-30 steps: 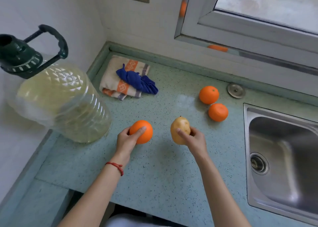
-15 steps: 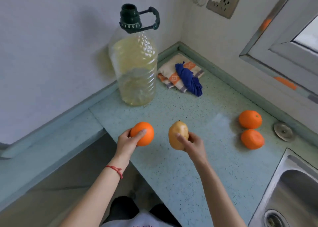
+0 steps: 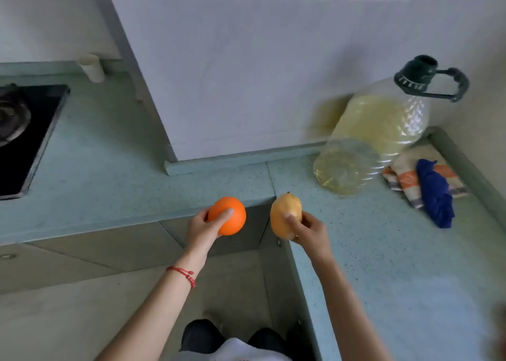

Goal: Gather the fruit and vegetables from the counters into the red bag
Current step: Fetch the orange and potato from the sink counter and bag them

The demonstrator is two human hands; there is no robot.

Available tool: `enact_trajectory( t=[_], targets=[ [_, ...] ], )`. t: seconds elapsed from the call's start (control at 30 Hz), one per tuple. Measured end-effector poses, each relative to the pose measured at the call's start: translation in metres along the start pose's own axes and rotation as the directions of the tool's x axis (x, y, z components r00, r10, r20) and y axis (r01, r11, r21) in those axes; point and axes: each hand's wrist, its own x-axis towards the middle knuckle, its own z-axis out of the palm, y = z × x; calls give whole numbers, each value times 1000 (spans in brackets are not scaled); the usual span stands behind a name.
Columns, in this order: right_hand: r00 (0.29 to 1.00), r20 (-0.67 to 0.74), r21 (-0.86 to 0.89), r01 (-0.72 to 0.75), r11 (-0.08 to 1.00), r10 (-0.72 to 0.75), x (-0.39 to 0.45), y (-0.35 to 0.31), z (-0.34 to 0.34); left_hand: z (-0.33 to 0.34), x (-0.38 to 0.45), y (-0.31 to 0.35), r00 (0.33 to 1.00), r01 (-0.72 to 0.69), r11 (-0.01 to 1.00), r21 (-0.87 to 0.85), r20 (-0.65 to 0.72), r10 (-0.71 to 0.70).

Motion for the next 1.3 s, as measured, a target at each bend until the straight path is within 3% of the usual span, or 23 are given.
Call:
enact_trajectory(
  t=[0.3,0.53,0.7,0.9,1.17,1.3],
  targets=[
    [950,308,-105,90,990,-54,19,-45,135,-125,13,19,969,-56,984,-168,-247,13],
    [850,526,-177,149,973,-35,10,-62,228,-205,-10,11,873,-68,973,-221,-485,-50],
    [722,692,-251,253,934,-9,2,-70,287,-245,-36,-7,737,-139,930,-339,-663,-131],
    [517,855,-290,414,863,39,-12,-75,350,-271,-65,-22,512,-230,873,-430,-816,-268],
    [231,963,-244,544,803,136,-37,-78,405,-271,-111,-41,232,-363,804,-471,-882,-411],
    [123,975,-222,545,809,185,-55,-75,420,-268,-134,-54,122,-416,777,-473,-876,-467]
  ],
)
